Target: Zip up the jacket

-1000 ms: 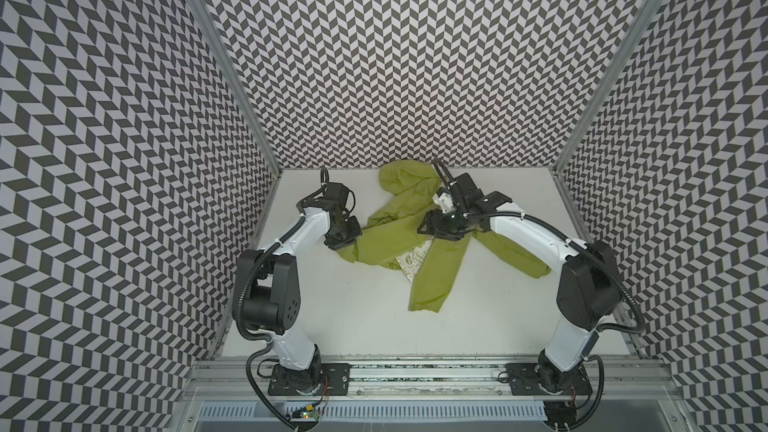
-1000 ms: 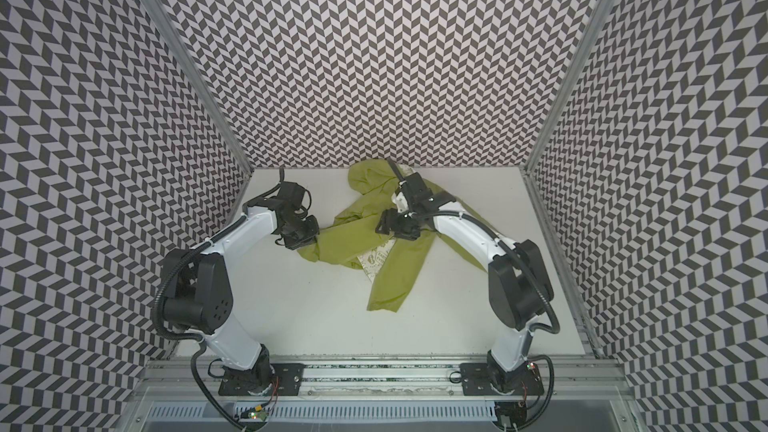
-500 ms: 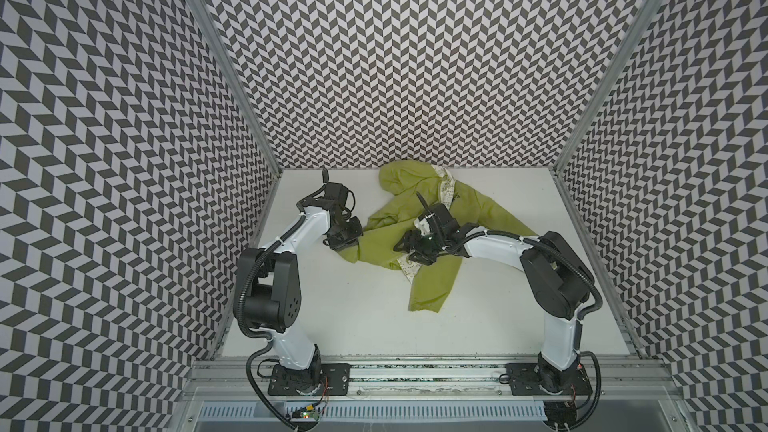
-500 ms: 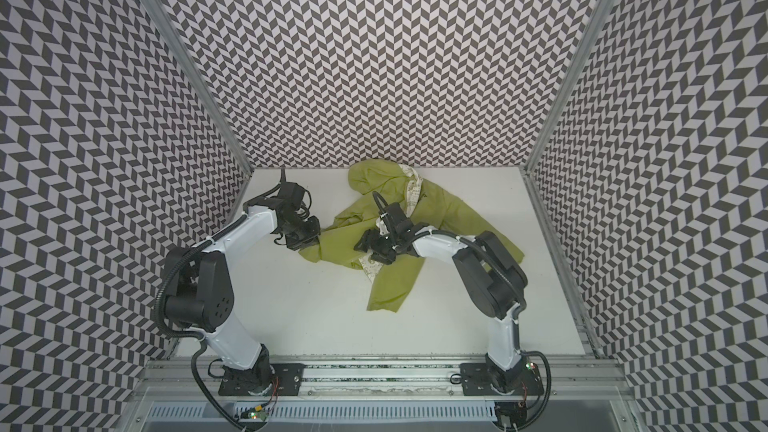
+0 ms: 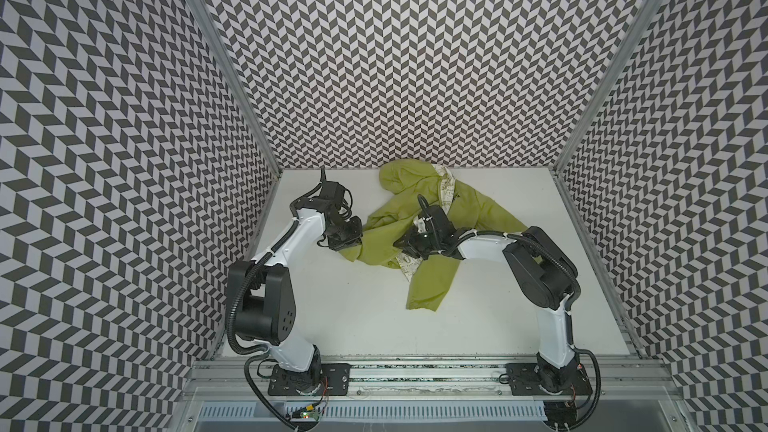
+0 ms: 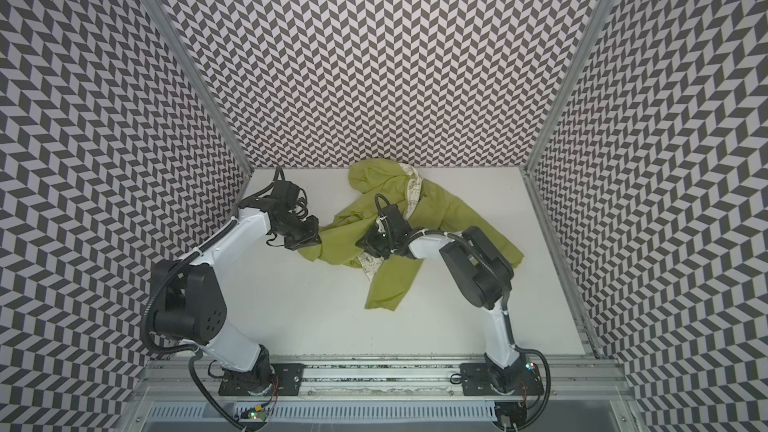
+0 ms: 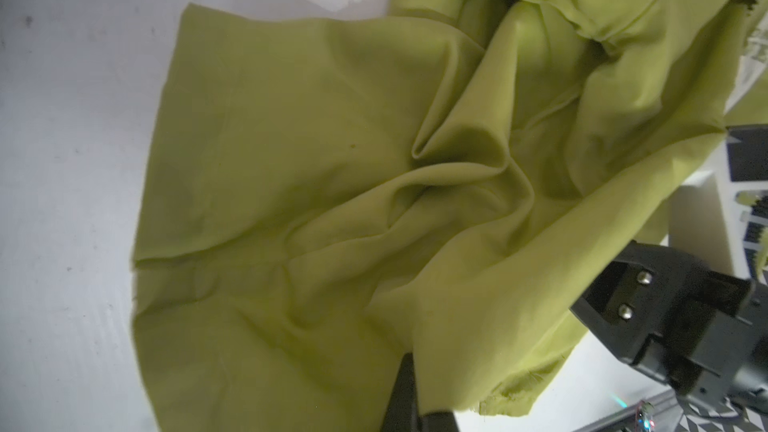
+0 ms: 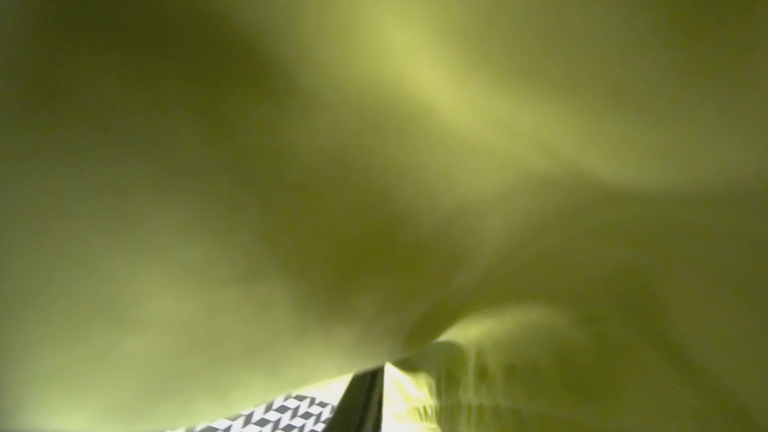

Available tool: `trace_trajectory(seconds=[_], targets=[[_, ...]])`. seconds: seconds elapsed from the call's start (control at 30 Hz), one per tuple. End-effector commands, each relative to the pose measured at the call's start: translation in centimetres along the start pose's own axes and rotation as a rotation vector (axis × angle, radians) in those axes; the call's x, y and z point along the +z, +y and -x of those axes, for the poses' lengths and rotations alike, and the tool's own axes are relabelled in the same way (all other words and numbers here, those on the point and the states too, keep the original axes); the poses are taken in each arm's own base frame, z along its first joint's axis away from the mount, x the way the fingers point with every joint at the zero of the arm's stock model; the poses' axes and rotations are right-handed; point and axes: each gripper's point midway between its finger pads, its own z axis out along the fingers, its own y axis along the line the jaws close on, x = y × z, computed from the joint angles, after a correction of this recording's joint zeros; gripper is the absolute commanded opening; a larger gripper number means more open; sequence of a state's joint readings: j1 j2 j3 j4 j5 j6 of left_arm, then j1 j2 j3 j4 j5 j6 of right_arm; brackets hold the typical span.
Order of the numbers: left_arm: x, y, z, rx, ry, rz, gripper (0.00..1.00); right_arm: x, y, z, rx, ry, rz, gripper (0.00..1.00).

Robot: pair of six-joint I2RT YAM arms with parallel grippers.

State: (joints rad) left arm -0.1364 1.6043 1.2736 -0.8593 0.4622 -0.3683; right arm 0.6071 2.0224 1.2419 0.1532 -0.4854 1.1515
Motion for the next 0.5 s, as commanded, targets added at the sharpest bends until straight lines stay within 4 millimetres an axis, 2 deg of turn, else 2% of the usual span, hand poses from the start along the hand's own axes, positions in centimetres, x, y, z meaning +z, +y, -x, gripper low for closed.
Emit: trace_trajectory(seconds=[0.0, 0.13, 0.27, 0.33, 0.47], targets=[[-2.0, -2.7, -2.0, 0.065, 0.038, -0.125, 0.0, -4.3, 4.3, 0.2, -0.078, -0.027, 0.043, 0.17], [-3.5, -6.0, -4.1, 0.124, 0.082, -0.274, 0.0, -8.2, 3.9, -0.8, -0.121, 0.014, -0.058, 0.05], [-3.8, -9.4, -7.3, 0.198, 0.162, -0.372, 0.0, -11.8, 2.7, -1.9, -0.134, 0.056, -0.137, 0.0], [-3.5, -10.9, -8.9, 0.216, 0.211, -0.418, 0.0, -13.7, 1.2, -2.3, -0.142, 0.066, -0.215, 0.0], [-1.7, -11.6, -10.3, 0.164, 0.294, -0.51, 0.0, -16.3, -1.7, -2.0, -0.146, 0.07, -0.335, 0.0]])
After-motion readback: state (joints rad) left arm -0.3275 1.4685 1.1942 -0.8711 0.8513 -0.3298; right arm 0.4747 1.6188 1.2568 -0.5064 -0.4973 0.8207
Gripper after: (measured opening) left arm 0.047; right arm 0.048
